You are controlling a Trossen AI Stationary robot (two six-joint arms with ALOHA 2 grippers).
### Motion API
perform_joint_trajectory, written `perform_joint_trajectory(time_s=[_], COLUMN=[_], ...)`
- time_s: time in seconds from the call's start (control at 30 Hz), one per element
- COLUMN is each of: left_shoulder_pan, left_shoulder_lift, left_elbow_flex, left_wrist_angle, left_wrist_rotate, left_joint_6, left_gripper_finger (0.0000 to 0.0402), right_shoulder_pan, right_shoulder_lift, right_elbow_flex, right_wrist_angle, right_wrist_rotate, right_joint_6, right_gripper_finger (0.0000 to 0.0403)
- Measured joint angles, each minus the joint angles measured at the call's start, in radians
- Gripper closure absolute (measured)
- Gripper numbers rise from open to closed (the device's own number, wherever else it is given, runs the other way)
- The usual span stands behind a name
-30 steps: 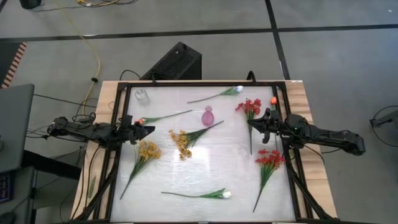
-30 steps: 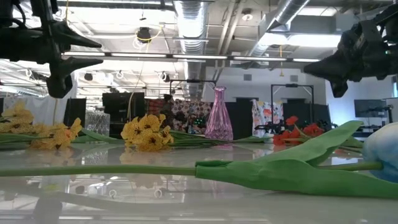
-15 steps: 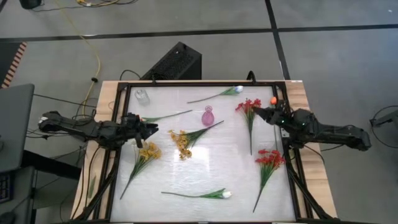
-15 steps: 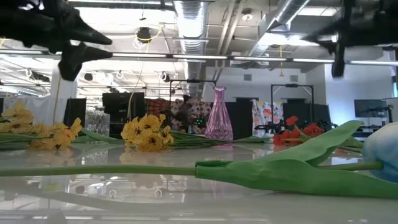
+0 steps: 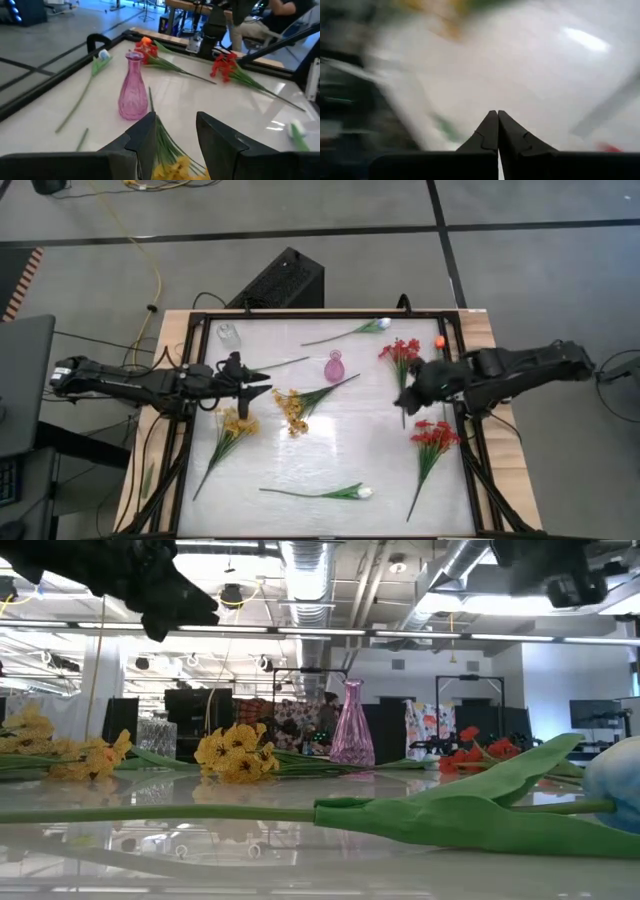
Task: Sort flowers into vase by color
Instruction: Put the top red flower into the violet vase
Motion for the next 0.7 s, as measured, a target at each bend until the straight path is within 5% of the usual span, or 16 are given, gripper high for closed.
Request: perform_joint_trajectory(time_s=[0.13, 0.33, 0.7], left_shoulder_pan=[0.024, 0.041, 0.040], left_shoulder_lift=[0.024, 0.056, 0.058], left_elbow_flex=[0.002, 0.002, 0.002], left_wrist_angle=[-0.005, -0.004, -0.005], left_wrist_rotate=[-0.006, -0.008, -0.004], left_joint_6=[0.000, -0.013, -0.185], left_gripper_finger=[0.0274, 0.0274, 0.0274], right_shoulder_pan=[-0.010, -0.112, -0.330], right_shoulder_lift=[0.146, 0.318, 0.491], right_elbow_flex=[0.033, 0.033, 0.031], right_wrist_angle=[-0.197, -0.225, -0.216], right_wrist_rotate=[0.068, 0.068, 0.075], right_joint_6=[-0.001, -0.029, -0.204], right_gripper_finger=[0.0377, 0.0354, 0.0174])
